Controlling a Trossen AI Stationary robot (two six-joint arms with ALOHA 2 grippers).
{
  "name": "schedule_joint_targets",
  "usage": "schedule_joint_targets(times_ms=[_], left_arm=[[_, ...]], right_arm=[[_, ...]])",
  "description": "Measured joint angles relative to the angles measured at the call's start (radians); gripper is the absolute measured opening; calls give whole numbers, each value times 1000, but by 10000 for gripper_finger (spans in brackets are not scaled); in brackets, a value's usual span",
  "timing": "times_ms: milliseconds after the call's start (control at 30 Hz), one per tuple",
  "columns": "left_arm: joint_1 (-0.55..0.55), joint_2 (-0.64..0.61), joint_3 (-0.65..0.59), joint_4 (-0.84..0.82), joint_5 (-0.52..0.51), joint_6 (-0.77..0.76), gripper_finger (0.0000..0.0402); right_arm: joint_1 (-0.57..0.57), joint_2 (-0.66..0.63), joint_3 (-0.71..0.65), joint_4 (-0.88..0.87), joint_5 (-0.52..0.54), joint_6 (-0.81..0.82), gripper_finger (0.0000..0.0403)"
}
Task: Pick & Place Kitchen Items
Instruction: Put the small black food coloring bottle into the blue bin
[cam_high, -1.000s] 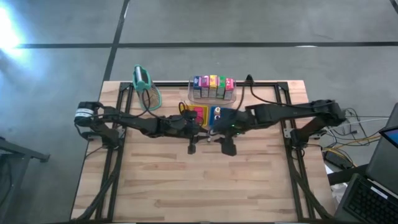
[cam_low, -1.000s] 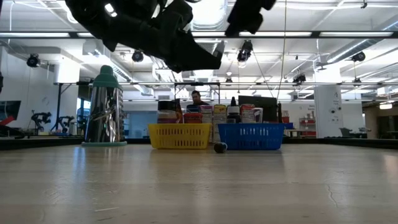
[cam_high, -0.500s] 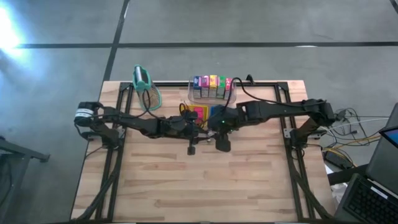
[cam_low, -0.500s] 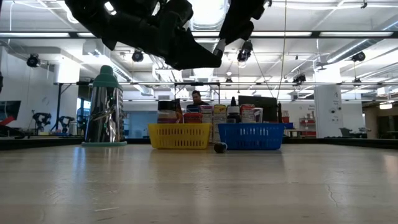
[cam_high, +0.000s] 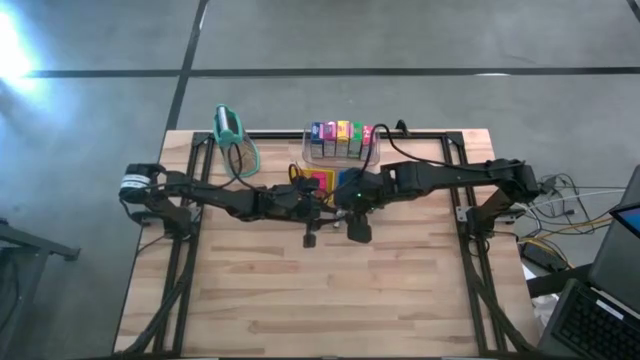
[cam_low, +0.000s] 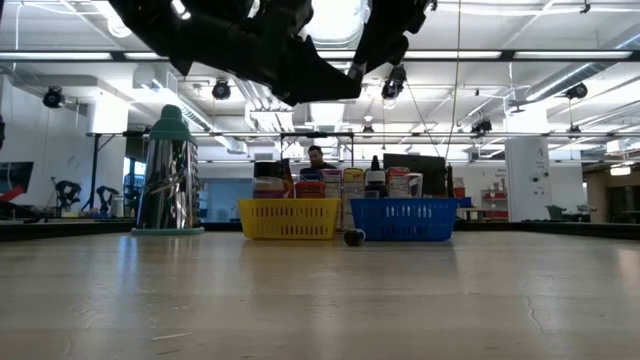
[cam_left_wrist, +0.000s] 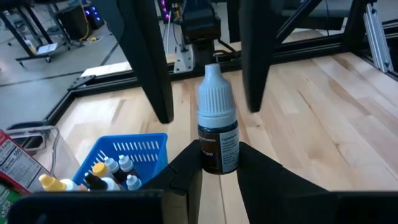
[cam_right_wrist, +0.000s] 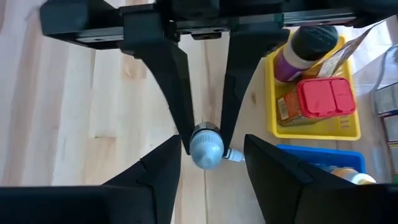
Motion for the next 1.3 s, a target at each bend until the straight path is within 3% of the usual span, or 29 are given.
schedule_joint_targets(times_ms=[633,1100,1300], left_arm=[[0,0,5,-22,-2,0,92],[0,0,6,-27,-1,-14,94],[0,0,11,-61,5,-2,146]], right_arm=[[1,0,-1,-9,16,-32,64],[1,0,-2,-8,16,-29,60],[0,-1,-2,-19,18,-25,59]])
